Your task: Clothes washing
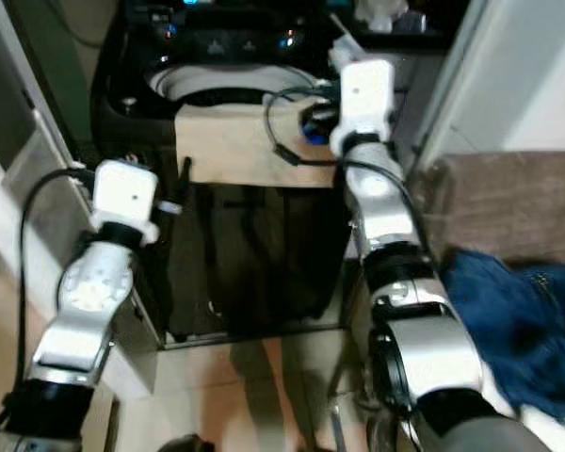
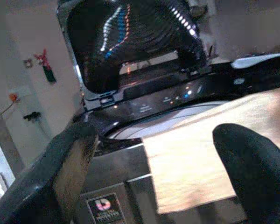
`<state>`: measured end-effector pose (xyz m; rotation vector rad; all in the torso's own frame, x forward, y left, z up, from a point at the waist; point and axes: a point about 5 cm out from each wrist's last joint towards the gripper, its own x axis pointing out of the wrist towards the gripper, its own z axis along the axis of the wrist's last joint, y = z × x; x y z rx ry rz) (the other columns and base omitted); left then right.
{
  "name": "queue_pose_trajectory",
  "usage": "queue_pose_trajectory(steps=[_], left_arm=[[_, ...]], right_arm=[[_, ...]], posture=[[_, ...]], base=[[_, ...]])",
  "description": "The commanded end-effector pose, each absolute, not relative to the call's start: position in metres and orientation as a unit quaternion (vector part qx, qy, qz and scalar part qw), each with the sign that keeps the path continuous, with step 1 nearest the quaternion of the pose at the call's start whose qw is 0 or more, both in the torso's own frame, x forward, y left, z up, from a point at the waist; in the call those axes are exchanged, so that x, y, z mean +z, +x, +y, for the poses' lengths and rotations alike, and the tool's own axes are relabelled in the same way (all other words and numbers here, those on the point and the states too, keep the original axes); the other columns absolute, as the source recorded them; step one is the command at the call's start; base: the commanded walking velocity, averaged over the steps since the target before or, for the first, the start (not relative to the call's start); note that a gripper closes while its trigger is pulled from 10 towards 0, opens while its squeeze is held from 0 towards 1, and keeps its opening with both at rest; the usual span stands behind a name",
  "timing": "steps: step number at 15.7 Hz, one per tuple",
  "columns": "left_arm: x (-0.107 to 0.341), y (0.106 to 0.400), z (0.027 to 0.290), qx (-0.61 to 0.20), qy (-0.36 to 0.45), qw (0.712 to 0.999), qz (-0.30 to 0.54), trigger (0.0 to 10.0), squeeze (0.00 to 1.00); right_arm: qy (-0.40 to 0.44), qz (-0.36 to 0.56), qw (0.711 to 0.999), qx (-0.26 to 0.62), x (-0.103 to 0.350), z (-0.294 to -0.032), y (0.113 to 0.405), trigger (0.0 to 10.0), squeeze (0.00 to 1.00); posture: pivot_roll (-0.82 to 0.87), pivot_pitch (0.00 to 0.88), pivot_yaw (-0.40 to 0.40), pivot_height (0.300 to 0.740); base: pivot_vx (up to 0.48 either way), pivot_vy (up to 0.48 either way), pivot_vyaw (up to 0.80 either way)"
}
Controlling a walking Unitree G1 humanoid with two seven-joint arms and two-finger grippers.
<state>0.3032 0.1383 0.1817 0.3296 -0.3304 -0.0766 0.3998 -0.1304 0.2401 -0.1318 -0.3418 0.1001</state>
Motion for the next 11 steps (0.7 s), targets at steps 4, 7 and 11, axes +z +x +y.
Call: queue_pose_trajectory(steps=[4,7,11], left_arm=[[0.186,0.304,0.129,-0.054,0.163,0.97,-0.174,10.0,0.0],[0.188,0.299,0.126,-0.07,0.162,0.967,-0.181,10.0,0.0],[0.193,0.288,0.124,-0.101,0.178,0.961,-0.187,10.0,0.0]], right_arm=[[-0.056,-0.157,0.986,0.016,0.246,-0.146,0.406,10.0,0.0],[-0.069,-0.153,0.986,0.025,0.258,-0.139,0.414,10.0,0.0],[-0.07,-0.144,0.987,0.03,0.273,-0.134,0.421,10.0,0.0]], posture=[[-0.01,0.0,-0.025,0.716],[0.02,0.0,-0.036,0.716],[0.06,0.005,-0.054,0.716]], base=[[0.48,0.0,0.0],[0.48,0.0,0.0],[0.48,0.0,0.0]])
